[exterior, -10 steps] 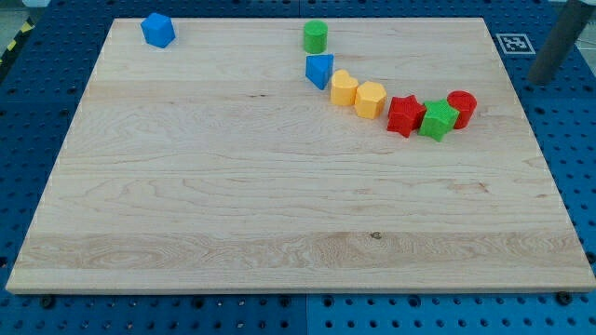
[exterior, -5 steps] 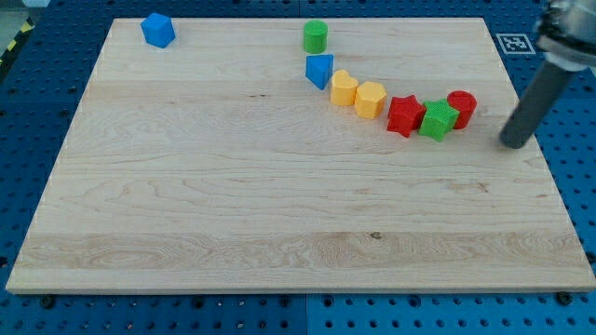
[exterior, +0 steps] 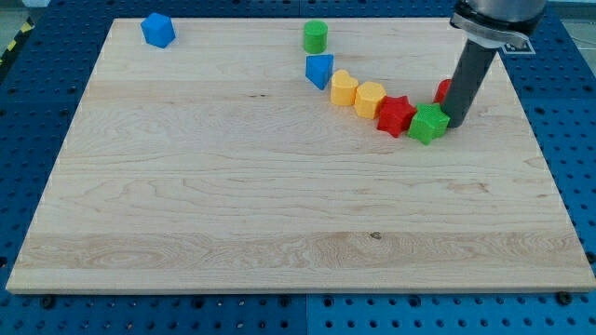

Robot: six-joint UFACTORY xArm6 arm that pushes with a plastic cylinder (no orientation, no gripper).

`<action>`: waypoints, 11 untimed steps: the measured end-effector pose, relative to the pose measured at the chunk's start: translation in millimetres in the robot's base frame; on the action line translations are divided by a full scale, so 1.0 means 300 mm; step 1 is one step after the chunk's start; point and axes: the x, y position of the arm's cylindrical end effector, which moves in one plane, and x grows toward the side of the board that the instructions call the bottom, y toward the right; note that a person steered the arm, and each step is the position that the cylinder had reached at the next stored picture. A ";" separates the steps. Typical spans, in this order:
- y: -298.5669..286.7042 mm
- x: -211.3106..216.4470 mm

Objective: Move the red circle to the top right corner of the board

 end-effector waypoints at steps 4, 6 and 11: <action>0.017 -0.052; 0.021 -0.052; 0.076 -0.098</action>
